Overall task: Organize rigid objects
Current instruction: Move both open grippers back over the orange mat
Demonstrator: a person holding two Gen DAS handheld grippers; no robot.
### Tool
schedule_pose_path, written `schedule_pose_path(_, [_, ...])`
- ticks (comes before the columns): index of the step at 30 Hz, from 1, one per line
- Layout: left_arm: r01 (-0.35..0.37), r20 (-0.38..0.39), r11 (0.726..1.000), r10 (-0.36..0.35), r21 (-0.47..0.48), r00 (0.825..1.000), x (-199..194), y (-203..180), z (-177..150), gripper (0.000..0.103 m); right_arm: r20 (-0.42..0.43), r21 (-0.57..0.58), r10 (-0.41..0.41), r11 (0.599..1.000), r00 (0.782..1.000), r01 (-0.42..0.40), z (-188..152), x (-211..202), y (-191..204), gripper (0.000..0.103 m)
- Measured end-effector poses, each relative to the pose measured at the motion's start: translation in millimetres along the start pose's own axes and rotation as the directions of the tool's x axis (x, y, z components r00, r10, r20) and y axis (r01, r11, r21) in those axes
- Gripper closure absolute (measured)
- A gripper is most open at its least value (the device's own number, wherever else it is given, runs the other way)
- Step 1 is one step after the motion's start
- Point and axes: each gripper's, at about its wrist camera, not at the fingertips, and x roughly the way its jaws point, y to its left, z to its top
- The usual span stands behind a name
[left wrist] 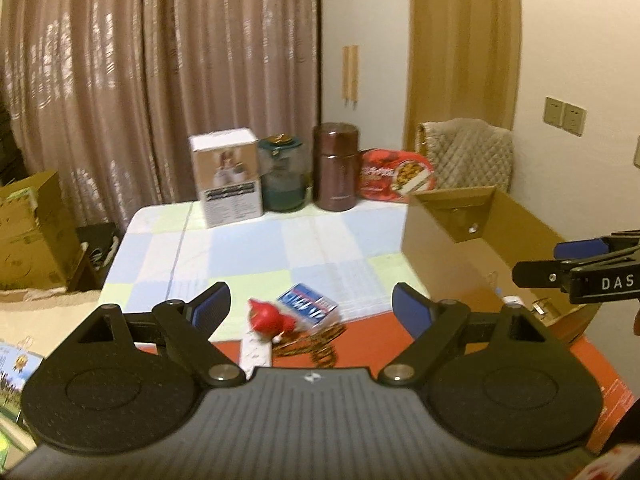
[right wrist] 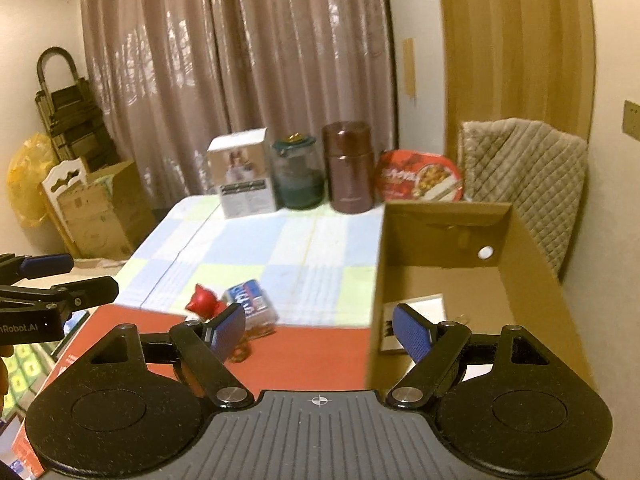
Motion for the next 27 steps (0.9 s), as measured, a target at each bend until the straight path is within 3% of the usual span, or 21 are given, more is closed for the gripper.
schedule_pose_path(17, [-0.089, -0.109, 0.995, 0.082, -0.055, 0.991, 39.3, 55.2, -73.1, 0.018, -0.123, -0.022, 0.037, 0.999, 0.992, -0.04, -67.2, 83.8, 34.2, 0.025])
schedule_pose_path(27, [-0.109, -0.173, 0.99, 0.093, -0.09, 0.981, 75.3, 82.5, -98.5, 0.018, -0.184, -0.011, 0.067, 0.998, 0.981, -0.07, -75.5, 124.0, 34.4, 0.025])
